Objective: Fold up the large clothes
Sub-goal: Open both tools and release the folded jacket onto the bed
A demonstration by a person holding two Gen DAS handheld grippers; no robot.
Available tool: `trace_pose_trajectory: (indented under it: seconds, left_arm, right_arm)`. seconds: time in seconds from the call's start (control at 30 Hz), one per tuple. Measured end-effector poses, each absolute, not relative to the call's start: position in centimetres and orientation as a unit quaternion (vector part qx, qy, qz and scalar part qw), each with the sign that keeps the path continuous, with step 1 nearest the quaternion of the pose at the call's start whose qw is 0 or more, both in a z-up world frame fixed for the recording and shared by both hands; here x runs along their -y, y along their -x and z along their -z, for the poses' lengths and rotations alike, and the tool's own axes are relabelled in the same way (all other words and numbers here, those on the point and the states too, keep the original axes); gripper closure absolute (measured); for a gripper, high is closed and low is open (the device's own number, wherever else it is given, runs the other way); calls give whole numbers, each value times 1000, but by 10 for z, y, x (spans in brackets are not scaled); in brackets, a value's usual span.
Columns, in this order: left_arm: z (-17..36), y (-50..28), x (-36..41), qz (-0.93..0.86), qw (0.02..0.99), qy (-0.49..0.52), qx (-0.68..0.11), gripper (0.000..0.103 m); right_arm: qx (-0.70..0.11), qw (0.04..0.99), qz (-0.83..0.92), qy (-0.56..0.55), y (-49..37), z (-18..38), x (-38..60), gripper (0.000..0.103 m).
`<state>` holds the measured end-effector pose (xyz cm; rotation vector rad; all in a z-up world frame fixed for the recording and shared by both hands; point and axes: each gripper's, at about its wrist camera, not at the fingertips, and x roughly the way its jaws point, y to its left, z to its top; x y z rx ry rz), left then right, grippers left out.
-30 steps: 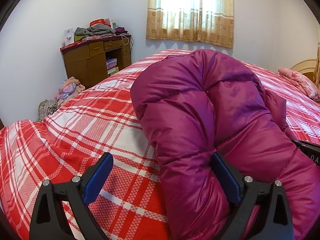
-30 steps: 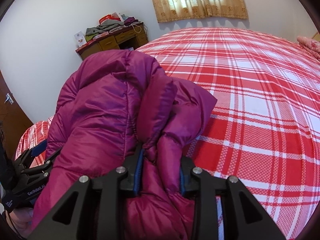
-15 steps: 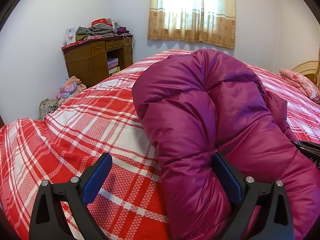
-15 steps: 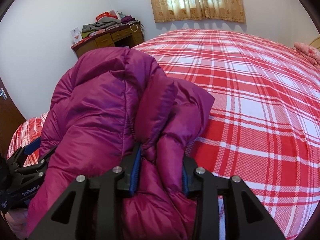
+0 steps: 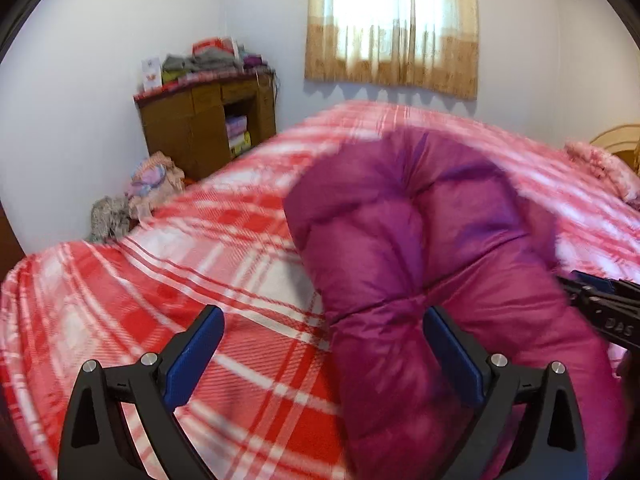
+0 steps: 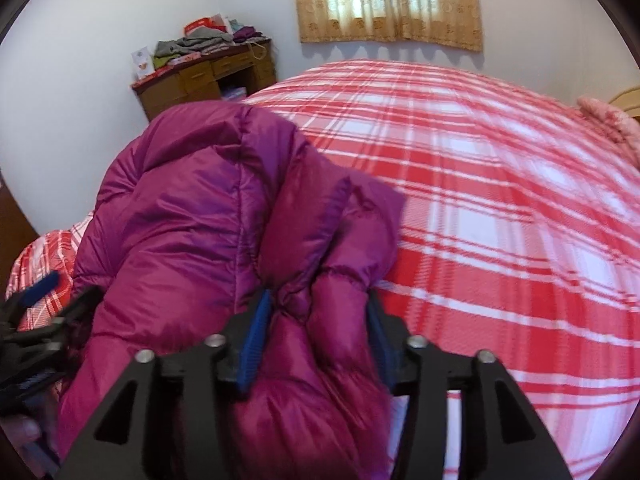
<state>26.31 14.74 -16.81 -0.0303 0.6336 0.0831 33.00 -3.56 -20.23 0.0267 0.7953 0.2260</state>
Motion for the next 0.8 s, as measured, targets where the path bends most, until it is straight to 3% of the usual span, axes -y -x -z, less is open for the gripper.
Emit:
trace_pose_trajectory:
  seconds: [0.07,0.4,0.8]
  left_arm:
    - [144,-240,-148,-38,956,11,-289,3]
    - [46,-153,-157,-46,976,4,-213,3]
    - [23,-138,-156,-42,982,3,-184,3]
  right_arm:
    - [-372,923,-101,-18,-315,185,41,36]
    - [-269,955,-124,15,-212,87,24,24]
    - [-219,964,-147,35,-184,52,8,22]
